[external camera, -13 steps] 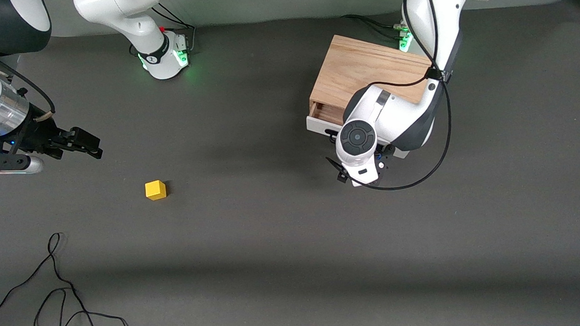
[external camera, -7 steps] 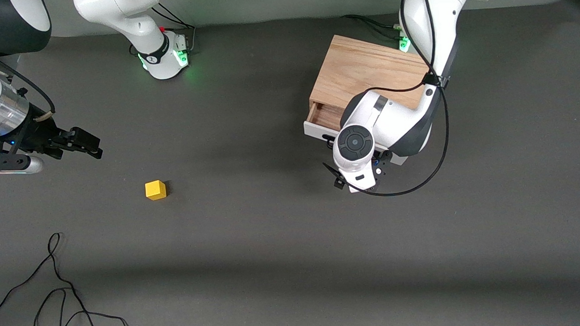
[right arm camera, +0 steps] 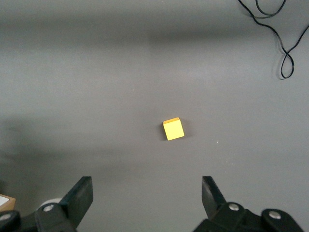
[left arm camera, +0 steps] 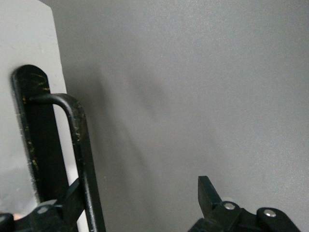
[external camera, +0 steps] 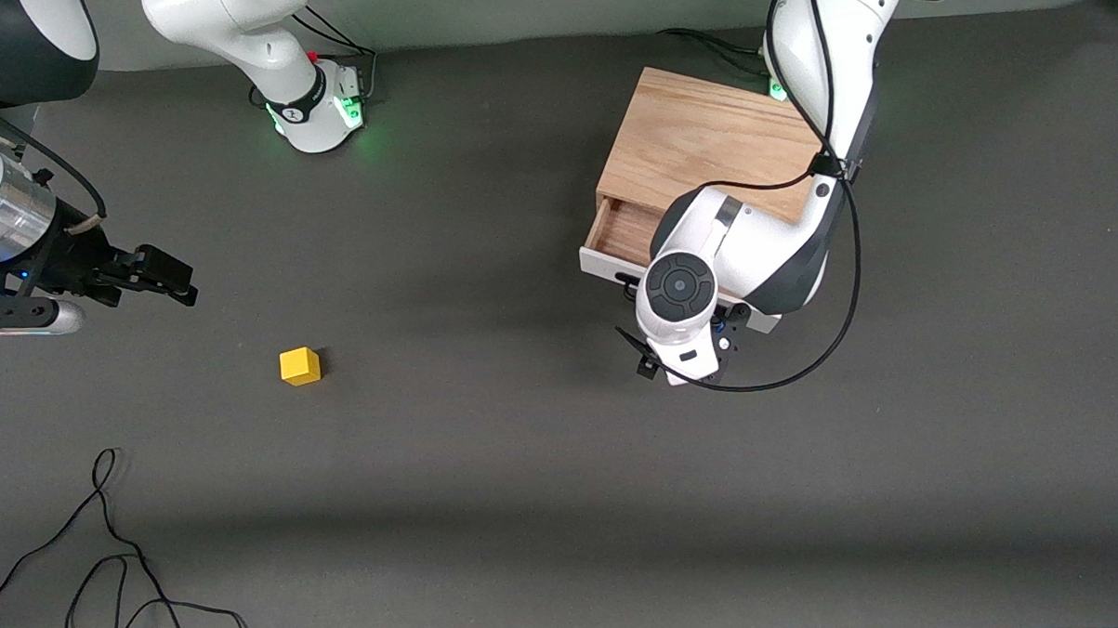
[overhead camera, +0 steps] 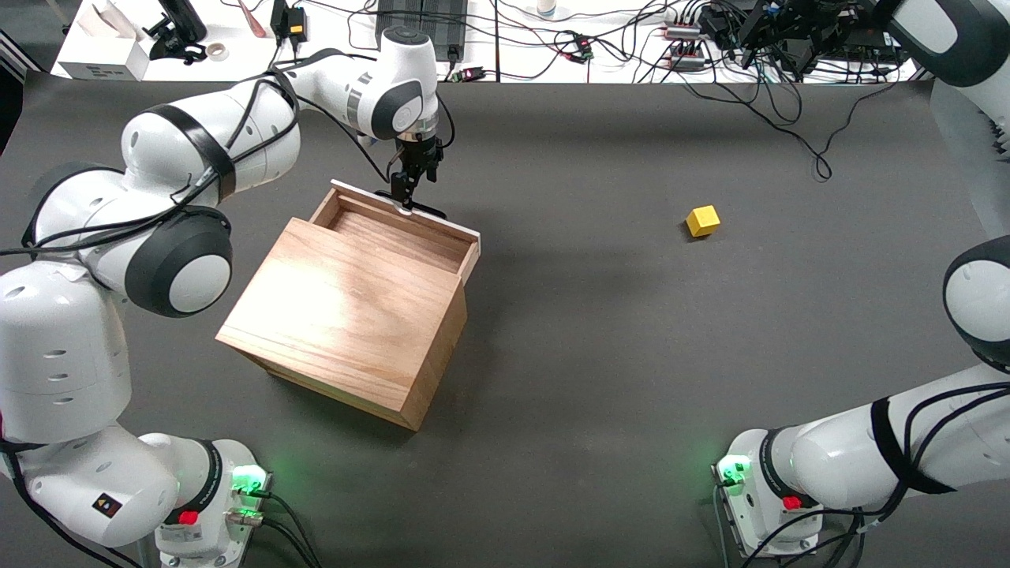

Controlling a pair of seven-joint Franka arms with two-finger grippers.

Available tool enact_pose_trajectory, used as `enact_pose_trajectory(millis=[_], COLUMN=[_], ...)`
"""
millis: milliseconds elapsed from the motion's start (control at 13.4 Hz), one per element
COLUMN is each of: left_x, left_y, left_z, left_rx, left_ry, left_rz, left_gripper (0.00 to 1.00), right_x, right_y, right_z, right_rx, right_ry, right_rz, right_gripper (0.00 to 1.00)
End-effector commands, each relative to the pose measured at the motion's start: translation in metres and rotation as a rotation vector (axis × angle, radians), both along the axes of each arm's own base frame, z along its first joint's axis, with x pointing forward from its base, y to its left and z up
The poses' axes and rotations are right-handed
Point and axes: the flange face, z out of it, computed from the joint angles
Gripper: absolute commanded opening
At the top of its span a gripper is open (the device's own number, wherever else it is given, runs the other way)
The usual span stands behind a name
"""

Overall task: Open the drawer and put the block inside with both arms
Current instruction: 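Pull the drawer handle outward with the left gripper to open the drawer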

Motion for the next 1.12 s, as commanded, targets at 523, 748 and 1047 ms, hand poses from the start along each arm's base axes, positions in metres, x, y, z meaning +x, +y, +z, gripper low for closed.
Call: enact_pose_trajectory(millis=[523,748,1047], left_x=[0.033,0.033,0.038], left_y=[-0.012,-0.012,-0.011], left_z=[0.024,0.025,0.034], left_rx=[-0.063,-0.061,-0.071], left_ry=[-0.123,-0.122,-0.141], left_rz=[0.037,0.036,0.045], left_gripper=[1.00,1.00,1.00], right_x=[-0.002,-0.002,-0.002], right_y=[0.002,0.002,0.002], right_z=[0.007,0.007,0.007], right_rx=[0.005,0.005,0.005], right_ry=[-0.001,-0.001,-0.002], right_rz=[-0.015,-0.015,-0.015], right_gripper=[1.00,1.00,1.00])
